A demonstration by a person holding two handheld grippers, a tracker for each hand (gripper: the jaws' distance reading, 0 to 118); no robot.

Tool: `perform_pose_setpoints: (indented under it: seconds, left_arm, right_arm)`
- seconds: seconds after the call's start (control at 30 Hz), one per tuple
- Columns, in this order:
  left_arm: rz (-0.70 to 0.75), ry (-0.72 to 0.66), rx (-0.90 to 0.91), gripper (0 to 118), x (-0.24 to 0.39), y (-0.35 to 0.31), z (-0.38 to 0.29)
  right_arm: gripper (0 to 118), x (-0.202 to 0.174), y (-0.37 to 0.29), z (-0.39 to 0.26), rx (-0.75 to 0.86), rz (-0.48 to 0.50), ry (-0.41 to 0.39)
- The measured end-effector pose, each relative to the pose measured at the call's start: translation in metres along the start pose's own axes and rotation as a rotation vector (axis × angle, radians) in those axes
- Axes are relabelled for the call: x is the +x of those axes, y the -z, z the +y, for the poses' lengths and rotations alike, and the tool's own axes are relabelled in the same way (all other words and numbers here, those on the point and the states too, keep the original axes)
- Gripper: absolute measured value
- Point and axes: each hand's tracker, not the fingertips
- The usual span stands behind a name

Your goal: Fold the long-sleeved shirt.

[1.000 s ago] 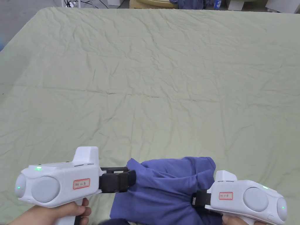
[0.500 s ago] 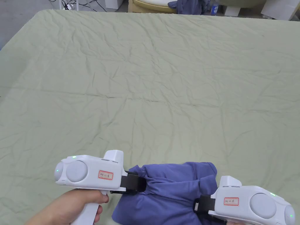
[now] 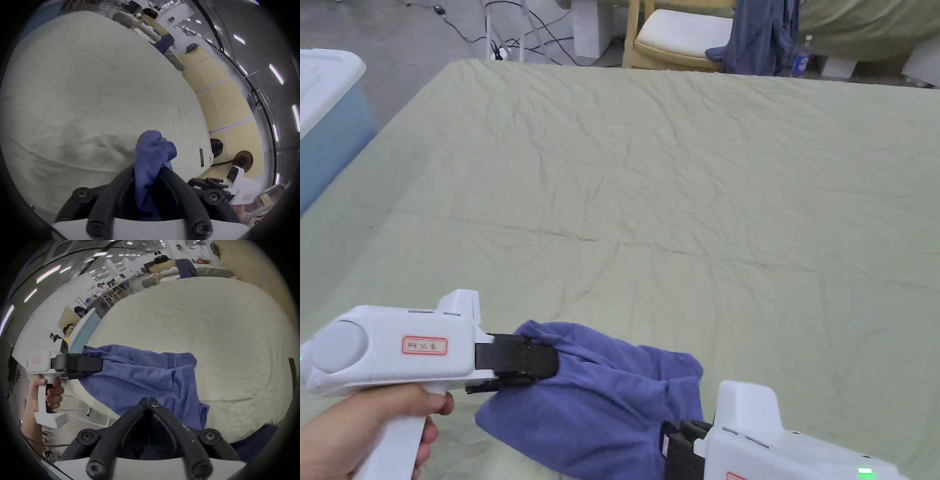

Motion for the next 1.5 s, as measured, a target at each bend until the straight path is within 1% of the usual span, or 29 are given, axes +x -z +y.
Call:
perform_pose_setpoints:
  seconds: [0.07,0.2,0.27,0.33,0.37,0.4,0.43,0.47,0.5,0.53,0.6,0.67,0.73,0.8,0.87,0.9,0.93,0.97,1.0,1.03,1.07,1.1,1.13,1.33,1.43,1.47,1.5]
  left_arm:
    - [0.067,-0.013,0.001,8,-0.031,-0.026,0.016]
    - [0.305,-0.049,0.012,8,-0.085,-0.073,0.039]
    - [0.428,-0.066,0.006,8,-0.112,-0.089,0.048]
    - [0.498,-0.094,0.010,12,-0.134,-0.101,0.053]
    - [0.531,-0.096,0.009,24,-0.142,-0.103,0.054]
    - [0.561,-0.096,0.023,70,-0.148,-0.105,0.053]
    - [0.623,-0.069,0.052,108,-0.147,-0.105,0.048]
    - [0.705,-0.037,0.078,118,-0.144,-0.104,0.046]
    - [0.782,0.003,0.121,111,-0.140,-0.105,0.042]
    - [0.775,0.060,0.219,107,-0.132,-0.113,0.040]
    - [0.814,0.097,0.248,108,-0.106,-0.117,0.026]
    - [0.783,0.099,0.227,108,-0.087,-0.119,0.017]
    - [0.695,0.106,0.209,108,-0.060,-0.119,0.013]
    - [0.643,0.127,0.190,108,-0.027,-0.120,0.003]
    - [0.594,0.187,0.202,107,0.007,-0.124,0.003]
    - [0.567,0.231,0.246,103,0.030,-0.127,-0.002]
    - [0.538,0.274,0.281,94,0.054,-0.131,-0.007]
    - [0.513,0.315,0.311,78,0.073,-0.136,-0.004]
    - [0.489,0.367,0.359,32,0.097,-0.141,-0.010]
    - [0.480,0.418,0.425,1,0.122,-0.143,-0.017]
    - [0.465,0.431,0.500,0,0.143,-0.147,-0.026]
    - [0.501,0.454,0.583,0,0.157,-0.153,-0.029]
    - [0.487,0.478,0.636,0,0.177,-0.154,-0.038]
    - [0.339,0.543,0.889,0,0.273,-0.152,-0.087]
    - [0.331,0.632,1.029,0,0.311,-0.156,-0.117]
    - [0.336,0.660,1.067,0,0.321,-0.158,-0.127]
    - [0.336,0.691,1.095,0,0.328,-0.157,-0.132]
  right_arm:
    - [2,-0.019,0.009,0.004,-0.015,0.042,-0.015]
    - [2,-0.058,0.018,0.008,-0.006,0.092,-0.083]
    - [2,-0.070,0.020,0.011,-0.009,0.117,-0.095]
    - [2,-0.078,0.020,0.013,-0.010,0.123,-0.102]
    - [2,-0.082,0.019,0.014,-0.008,0.122,-0.109]
    - [2,-0.084,0.018,0.015,-0.006,0.119,-0.117]
    - [2,-0.085,0.016,0.016,-0.002,0.117,-0.121]
    - [2,-0.085,0.014,0.017,0.002,0.114,-0.123]
    - [2,-0.085,0.011,0.018,0.007,0.108,-0.123]
    - [2,-0.085,0.007,0.019,0.015,0.103,-0.123]
    - [2,-0.082,0.000,0.020,0.032,0.089,-0.119]
    - [2,-0.077,-0.009,0.022,0.045,0.076,-0.109]
    - [2,-0.068,-0.024,0.026,0.067,0.069,-0.095]
    - [2,-0.056,-0.044,0.031,0.109,0.061,-0.085]
    - [2,-0.038,-0.072,0.038,0.178,0.020,-0.079]
    - [2,-0.029,-0.087,0.041,0.208,-0.005,-0.078]
    - [2,-0.019,-0.103,0.044,0.240,-0.039,-0.071]
    - [2,-0.010,-0.117,0.046,0.270,-0.064,-0.063]
    - [2,0.000,-0.135,0.047,0.306,-0.088,-0.055]
    - [2,0.008,-0.153,0.049,0.344,-0.109,-0.043]
    - [2,0.015,-0.169,0.050,0.383,-0.119,-0.033]
    - [2,0.020,-0.187,0.052,0.428,-0.141,-0.031]
    - [2,0.023,-0.204,0.053,0.482,-0.174,-0.047]
    - [2,0.015,-0.292,0.040,0.760,-0.318,-0.181]
    - [2,0.011,-0.318,0.019,0.902,-0.399,-0.277]
    - [2,0.011,-0.324,0.012,0.937,-0.413,-0.294]
    - [2,0.012,-0.330,0.005,0.969,-0.425,-0.291]
